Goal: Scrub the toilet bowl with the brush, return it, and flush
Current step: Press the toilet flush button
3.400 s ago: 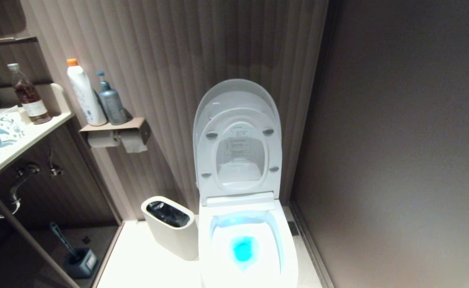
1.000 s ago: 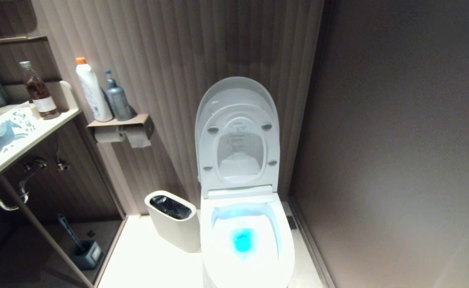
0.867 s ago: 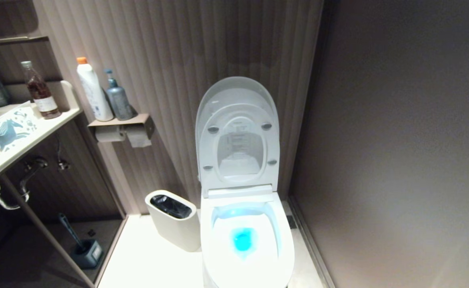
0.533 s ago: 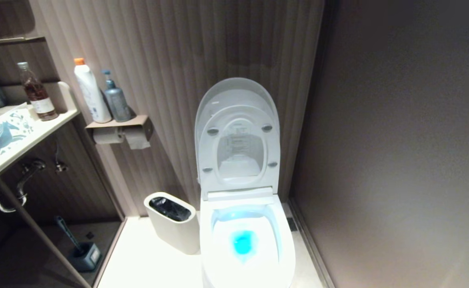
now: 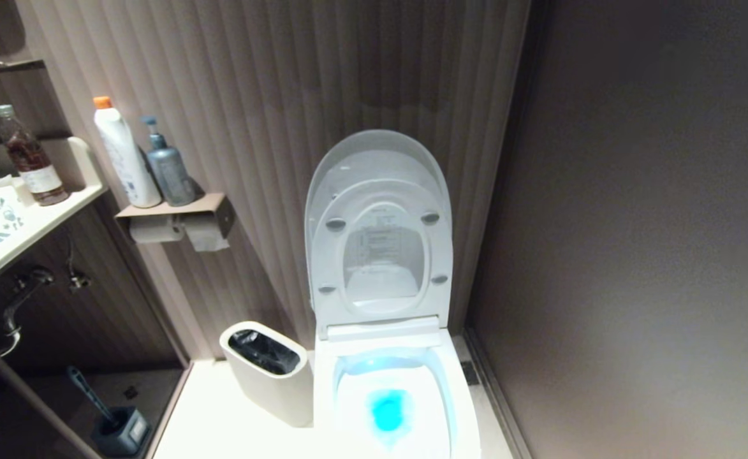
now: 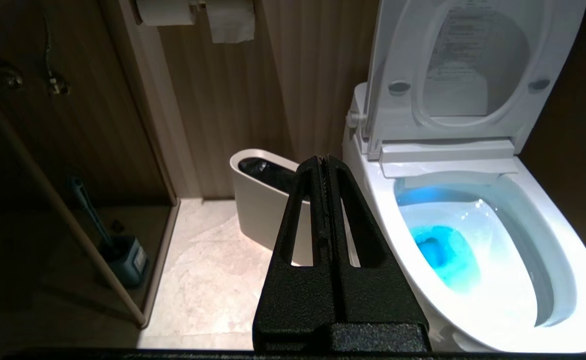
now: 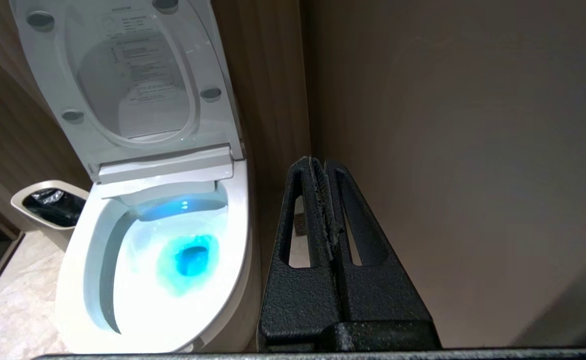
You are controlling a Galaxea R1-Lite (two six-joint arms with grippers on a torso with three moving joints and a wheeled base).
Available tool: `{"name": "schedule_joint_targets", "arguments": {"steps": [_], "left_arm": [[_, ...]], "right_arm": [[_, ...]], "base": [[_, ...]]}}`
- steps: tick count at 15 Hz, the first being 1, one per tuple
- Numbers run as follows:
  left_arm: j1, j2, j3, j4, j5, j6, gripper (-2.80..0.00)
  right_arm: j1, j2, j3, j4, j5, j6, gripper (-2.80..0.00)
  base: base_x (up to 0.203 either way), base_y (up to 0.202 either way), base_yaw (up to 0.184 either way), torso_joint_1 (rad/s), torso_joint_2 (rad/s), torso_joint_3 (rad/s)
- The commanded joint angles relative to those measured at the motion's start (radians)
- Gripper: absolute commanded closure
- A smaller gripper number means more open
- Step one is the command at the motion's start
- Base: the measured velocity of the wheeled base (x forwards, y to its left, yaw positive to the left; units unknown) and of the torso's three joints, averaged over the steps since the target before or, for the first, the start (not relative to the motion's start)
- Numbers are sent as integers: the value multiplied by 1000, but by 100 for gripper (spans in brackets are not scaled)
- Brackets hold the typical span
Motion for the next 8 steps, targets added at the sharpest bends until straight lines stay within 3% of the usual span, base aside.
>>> {"name": "schedule_joint_targets", "arguments": {"steps": [1,8], "left_arm": [[0,2,0,0,1,-1,0],[0,1,0,0,1,-1,0]], "right_arm": [[0,0,0,-1,1,0,0],[0,0,0,-1,1,0,0]], "base": [[0,0,0,447,-17,383],[0,0,0,466,-107,362]]}}
